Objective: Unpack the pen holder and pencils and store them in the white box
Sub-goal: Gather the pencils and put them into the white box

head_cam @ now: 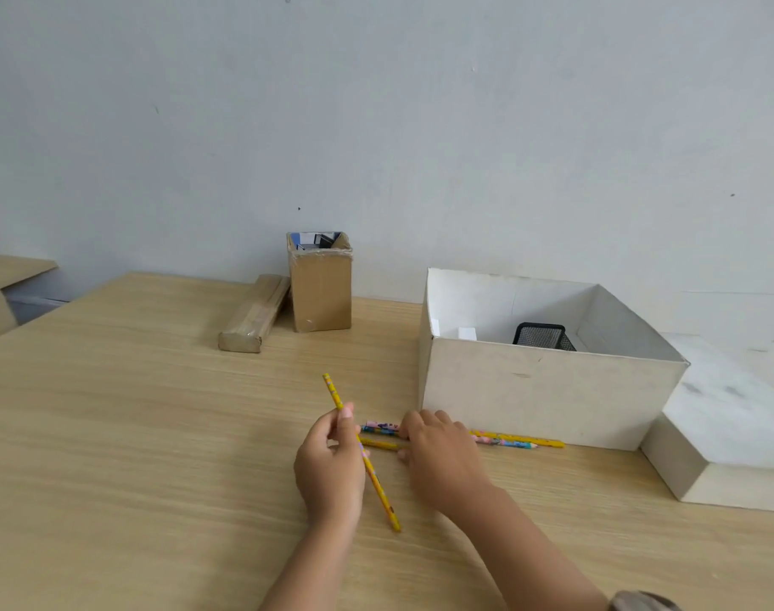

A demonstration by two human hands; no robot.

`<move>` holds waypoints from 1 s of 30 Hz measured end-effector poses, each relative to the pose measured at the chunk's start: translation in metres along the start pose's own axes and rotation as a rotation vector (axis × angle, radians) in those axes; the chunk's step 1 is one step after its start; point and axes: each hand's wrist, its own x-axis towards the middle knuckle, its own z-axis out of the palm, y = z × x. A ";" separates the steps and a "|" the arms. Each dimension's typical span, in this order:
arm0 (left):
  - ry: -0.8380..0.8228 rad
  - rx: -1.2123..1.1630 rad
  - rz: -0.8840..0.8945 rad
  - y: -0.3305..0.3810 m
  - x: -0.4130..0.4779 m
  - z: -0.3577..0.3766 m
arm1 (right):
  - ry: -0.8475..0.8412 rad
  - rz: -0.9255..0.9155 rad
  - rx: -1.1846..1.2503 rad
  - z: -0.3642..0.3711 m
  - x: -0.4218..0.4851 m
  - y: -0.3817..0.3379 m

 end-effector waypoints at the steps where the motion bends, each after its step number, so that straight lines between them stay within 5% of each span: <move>1: -0.004 0.003 0.008 0.001 0.000 0.000 | -0.015 0.002 -0.008 0.001 0.001 0.000; 4: 0.011 -0.021 0.047 0.001 0.000 -0.001 | -0.049 0.047 0.016 -0.001 -0.002 -0.001; 8: -0.032 -0.070 0.054 0.000 -0.003 0.003 | 0.033 0.271 0.589 -0.010 -0.011 0.000; 13: -0.203 -0.056 -0.021 0.000 -0.012 0.021 | -0.009 0.309 1.122 -0.017 -0.028 -0.002; 16: -0.337 0.148 0.121 -0.001 -0.016 0.028 | 0.002 0.341 1.221 -0.017 -0.041 0.008; 21: -0.333 0.810 0.734 -0.013 -0.015 0.035 | -0.011 0.436 1.328 -0.029 -0.061 0.034; 30: -0.403 1.034 0.790 0.003 -0.022 0.029 | 0.103 0.498 1.326 -0.040 -0.081 0.069</move>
